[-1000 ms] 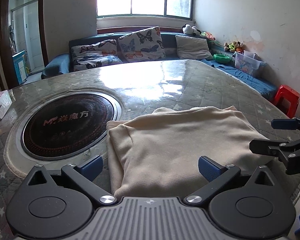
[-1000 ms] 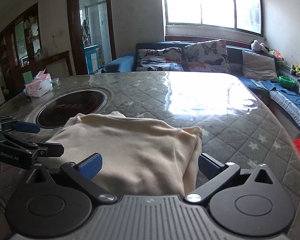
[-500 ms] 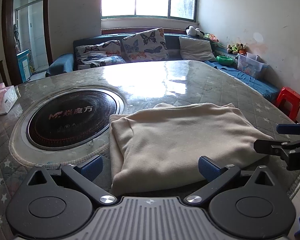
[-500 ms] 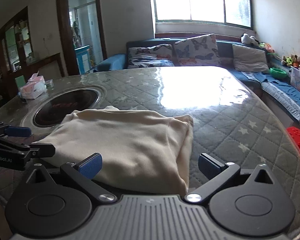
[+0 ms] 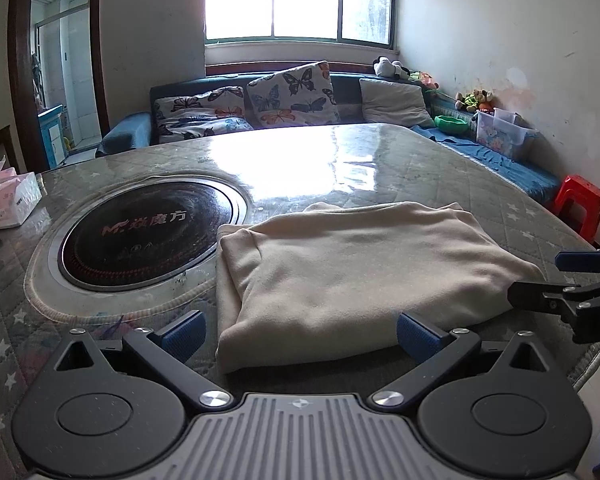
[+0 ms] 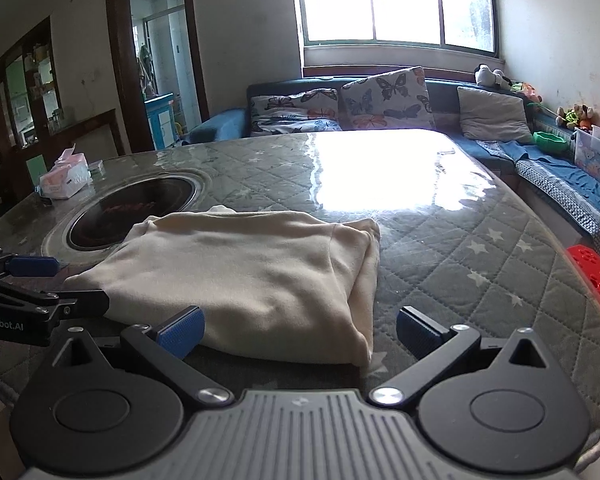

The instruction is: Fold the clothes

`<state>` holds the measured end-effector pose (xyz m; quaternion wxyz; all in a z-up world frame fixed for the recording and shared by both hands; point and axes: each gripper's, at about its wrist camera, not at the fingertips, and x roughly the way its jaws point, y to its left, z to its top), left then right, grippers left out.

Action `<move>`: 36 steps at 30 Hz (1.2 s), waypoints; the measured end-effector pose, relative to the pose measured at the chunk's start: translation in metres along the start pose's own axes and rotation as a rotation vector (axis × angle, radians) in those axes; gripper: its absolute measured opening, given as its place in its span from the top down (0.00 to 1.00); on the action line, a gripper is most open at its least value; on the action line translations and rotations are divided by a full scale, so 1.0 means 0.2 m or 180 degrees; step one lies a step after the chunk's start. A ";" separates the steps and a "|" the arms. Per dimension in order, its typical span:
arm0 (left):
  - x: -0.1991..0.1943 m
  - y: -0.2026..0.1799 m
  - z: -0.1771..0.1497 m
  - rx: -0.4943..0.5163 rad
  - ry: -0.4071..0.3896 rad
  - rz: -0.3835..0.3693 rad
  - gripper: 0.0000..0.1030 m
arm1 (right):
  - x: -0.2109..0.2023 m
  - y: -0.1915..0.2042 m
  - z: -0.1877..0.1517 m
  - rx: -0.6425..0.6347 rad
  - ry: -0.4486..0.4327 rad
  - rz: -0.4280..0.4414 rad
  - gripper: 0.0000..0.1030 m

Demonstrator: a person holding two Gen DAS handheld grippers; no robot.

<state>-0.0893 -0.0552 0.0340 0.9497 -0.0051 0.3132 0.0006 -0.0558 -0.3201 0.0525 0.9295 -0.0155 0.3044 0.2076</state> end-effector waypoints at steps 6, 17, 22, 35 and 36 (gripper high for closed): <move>-0.01 -0.02 -0.02 -0.0018 -0.0013 -0.0004 0.00 | -0.02 0.01 -0.03 -0.0010 0.0010 -0.0021 0.00; -0.02 -0.01 -0.05 -0.0061 -0.0009 0.0017 0.00 | -0.03 0.03 -0.04 0.0029 -0.0008 -0.0033 0.00; -0.02 -0.02 -0.06 -0.0073 -0.0002 0.0015 0.00 | -0.04 0.04 -0.05 0.0013 -0.0010 -0.0040 0.00; -0.05 -0.04 -0.08 -0.0071 -0.0020 0.0033 0.00 | -0.05 0.06 -0.09 0.0000 -0.0009 -0.0030 0.00; -0.05 -0.04 -0.08 -0.0069 -0.0023 0.0032 0.00 | -0.05 0.06 -0.09 0.0000 -0.0009 -0.0031 0.00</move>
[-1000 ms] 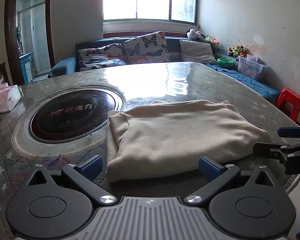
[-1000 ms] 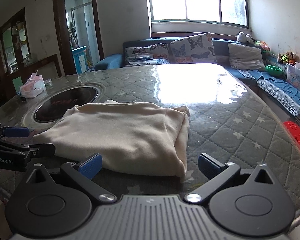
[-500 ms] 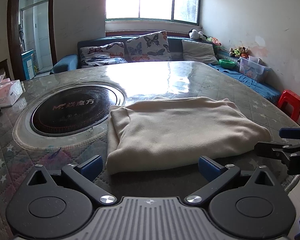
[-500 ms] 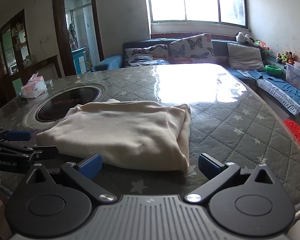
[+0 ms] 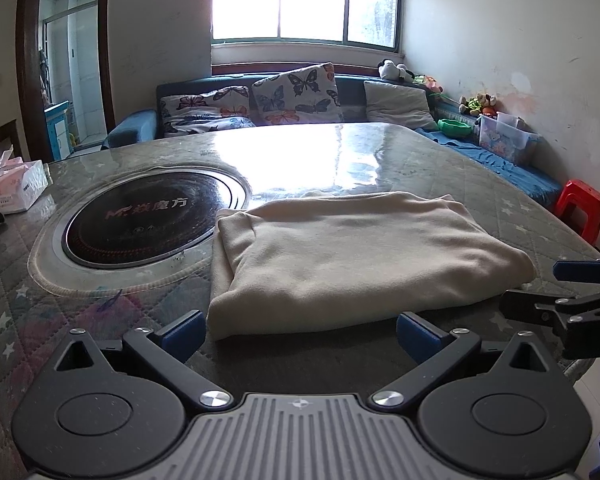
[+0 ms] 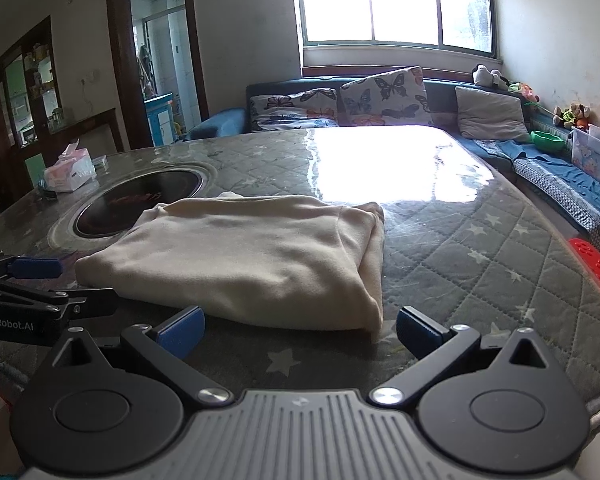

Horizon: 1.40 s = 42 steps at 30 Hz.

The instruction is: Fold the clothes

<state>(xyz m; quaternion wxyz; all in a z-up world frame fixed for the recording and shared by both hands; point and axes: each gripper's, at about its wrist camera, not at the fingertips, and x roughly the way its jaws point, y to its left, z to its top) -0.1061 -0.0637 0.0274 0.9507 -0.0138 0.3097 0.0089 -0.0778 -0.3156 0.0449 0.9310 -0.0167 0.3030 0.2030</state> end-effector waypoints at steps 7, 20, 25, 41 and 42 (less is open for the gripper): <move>-0.03 -0.02 -0.01 0.0014 -0.0018 0.0001 0.00 | -0.03 0.01 -0.01 -0.0009 -0.0026 0.0026 0.00; -0.05 -0.04 -0.01 0.0008 -0.0015 0.0006 0.00 | -0.06 0.02 -0.01 -0.0051 -0.0073 0.0075 0.00; -0.03 -0.03 0.00 -0.0022 0.0020 0.0013 0.00 | -0.06 0.04 0.00 -0.0096 -0.0070 0.0102 0.00; 0.02 0.02 0.01 -0.0092 0.0108 0.0051 0.00 | 0.00 0.11 0.04 -0.0271 0.0012 0.0238 0.00; 0.02 0.02 0.01 -0.0096 0.0116 0.0049 0.00 | 0.00 0.11 0.04 -0.0281 0.0017 0.0244 0.00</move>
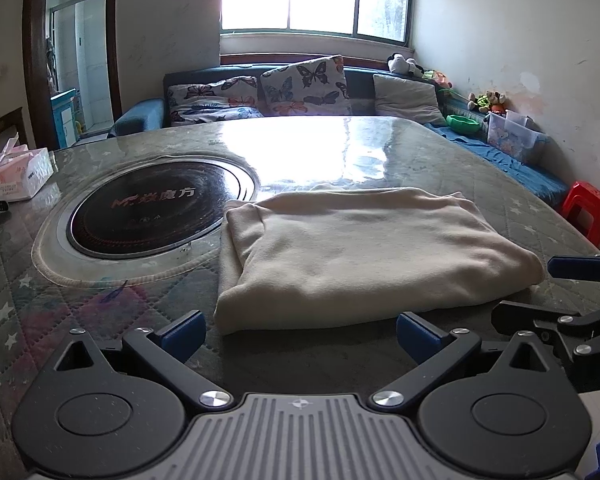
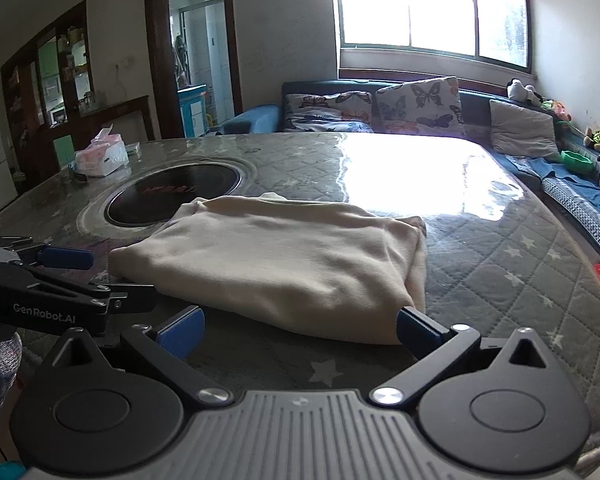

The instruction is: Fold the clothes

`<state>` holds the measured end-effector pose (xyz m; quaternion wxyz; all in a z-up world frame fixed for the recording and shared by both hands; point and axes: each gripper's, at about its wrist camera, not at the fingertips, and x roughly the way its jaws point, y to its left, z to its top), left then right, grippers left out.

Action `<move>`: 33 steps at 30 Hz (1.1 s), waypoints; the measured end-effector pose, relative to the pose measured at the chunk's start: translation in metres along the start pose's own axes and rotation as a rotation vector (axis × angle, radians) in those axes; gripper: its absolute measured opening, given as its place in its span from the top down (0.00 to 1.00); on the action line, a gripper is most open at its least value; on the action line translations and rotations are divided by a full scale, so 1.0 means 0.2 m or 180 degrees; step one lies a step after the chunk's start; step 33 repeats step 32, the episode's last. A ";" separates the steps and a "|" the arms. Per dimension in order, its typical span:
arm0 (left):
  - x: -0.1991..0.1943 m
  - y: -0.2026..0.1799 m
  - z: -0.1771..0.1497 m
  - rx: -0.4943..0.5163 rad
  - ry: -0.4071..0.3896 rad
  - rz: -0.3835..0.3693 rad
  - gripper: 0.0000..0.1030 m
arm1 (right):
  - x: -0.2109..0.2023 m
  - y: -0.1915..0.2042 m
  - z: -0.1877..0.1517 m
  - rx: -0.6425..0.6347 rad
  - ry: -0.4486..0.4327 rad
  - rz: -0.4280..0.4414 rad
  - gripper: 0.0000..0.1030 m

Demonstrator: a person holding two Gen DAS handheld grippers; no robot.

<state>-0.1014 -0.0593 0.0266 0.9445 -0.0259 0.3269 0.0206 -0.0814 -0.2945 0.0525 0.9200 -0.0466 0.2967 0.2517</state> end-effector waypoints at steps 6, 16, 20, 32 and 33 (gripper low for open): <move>0.01 0.01 0.01 0.0004 0.0009 0.0001 0.00 | 0.02 0.00 0.01 -0.0019 0.0017 0.0022 0.00; 0.01 0.01 0.02 0.0006 0.0017 0.0017 0.00 | 0.02 0.00 0.02 -0.0058 0.0017 0.0059 0.00; 0.01 0.01 0.02 0.0012 0.0011 0.0022 0.00 | 0.02 0.00 0.02 -0.0073 0.0022 0.0059 0.00; 0.03 0.03 0.04 0.0003 0.0049 0.0026 0.00 | 0.04 0.01 0.04 -0.0148 0.0047 0.0091 0.00; 0.03 0.03 0.04 0.0003 0.0049 0.0026 0.00 | 0.04 0.01 0.04 -0.0148 0.0047 0.0091 0.00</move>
